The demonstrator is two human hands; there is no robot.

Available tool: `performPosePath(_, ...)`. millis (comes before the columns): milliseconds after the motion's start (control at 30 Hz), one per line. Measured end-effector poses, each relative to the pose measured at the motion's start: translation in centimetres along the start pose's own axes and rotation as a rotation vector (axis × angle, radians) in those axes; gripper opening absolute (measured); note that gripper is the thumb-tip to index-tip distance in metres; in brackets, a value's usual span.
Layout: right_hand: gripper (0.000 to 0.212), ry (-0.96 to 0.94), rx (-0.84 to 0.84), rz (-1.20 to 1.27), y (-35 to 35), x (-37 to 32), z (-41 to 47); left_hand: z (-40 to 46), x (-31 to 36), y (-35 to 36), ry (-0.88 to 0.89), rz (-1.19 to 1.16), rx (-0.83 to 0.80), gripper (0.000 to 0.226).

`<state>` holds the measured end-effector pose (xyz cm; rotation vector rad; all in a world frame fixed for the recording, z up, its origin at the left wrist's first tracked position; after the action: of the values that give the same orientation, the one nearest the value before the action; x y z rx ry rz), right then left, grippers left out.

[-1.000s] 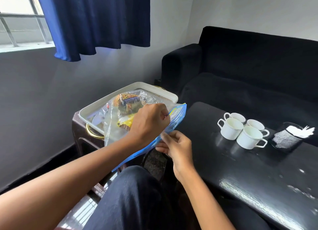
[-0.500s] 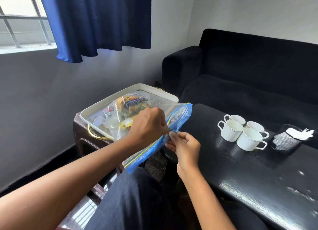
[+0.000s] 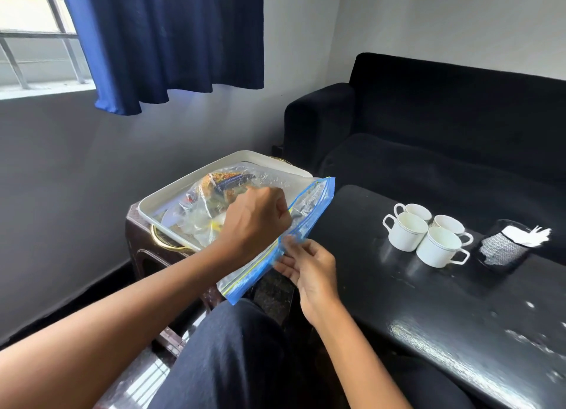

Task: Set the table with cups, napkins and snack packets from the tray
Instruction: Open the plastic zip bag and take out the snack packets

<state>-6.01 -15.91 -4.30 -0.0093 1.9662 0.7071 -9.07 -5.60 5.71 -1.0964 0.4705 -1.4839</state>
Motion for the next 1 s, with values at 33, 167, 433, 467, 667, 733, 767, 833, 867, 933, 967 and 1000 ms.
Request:
performPosePath(33,0.012,-0.005,-0.004,-0.017,0.1,0.1,-0.1,0.0,0.0,0.2,-0.017,0.002,-0.049,0.004)
performPosePath(167,0.015,-0.043,0.064,-0.064,-0.5,0.0,0.0,-0.6,-0.5,1.8,-0.096,0.064,-0.35,0.022)
performPosePath(433,0.005,-0.059,0.101,0.009,-0.9,-0.4,0.1,-0.5,-0.3,1.3,-0.109,0.097,-0.3,0.015)
performPosePath(467,0.006,-0.067,0.116,0.019,-1.0,-0.5,0.1,-0.4,-0.4,1.1,-0.115,0.088,-0.283,0.012)
performPosePath(667,0.007,-0.073,0.266,0.025,-2.7,-0.8,0.2,0.7,-2.0,-1.1,-0.138,0.121,-0.095,0.012)
performPosePath(733,0.011,-0.061,0.283,0.032,-3.1,-0.7,0.2,1.0,-2.7,-1.6,-0.13,0.141,-0.041,0.012)
performPosePath(767,0.014,-0.052,0.277,0.035,-3.1,-0.7,0.2,1.0,-2.9,-1.7,-0.124,0.143,-0.019,0.011)
performPosePath(833,0.018,-0.029,0.24,0.044,-2.8,-0.6,0.1,0.9,-2.8,-1.8,-0.106,0.136,0.023,0.007)
performPosePath(867,0.018,-0.014,0.207,0.047,-2.5,-0.5,0.1,0.8,-2.5,-1.8,-0.09,0.131,0.043,0.006)
performPosePath(933,0.019,0.019,0.119,0.033,-1.5,-0.4,-0.2,0.7,-1.8,-1.8,-0.056,0.119,0.067,0.003)
performPosePath(967,0.018,0.034,0.067,0.018,-0.8,-0.3,-0.4,0.6,-1.5,-1.8,-0.046,0.117,0.063,0.004)
performPosePath(1000,0.017,0.047,0.014,0.002,-0.2,-0.2,-0.6,0.6,-1.2,-1.7,-0.039,0.121,0.046,0.004)
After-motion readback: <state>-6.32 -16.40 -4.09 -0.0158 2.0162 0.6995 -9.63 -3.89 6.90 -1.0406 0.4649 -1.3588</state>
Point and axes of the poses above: each hand's wrist, its own z-axis towards the middle knuckle, its own y-axis out of the palm, x = y × z, the point moved 6 cm from there along z, towards the middle knuckle, and after that the axes turned 7 degrees about y, right-handed, at the moved point
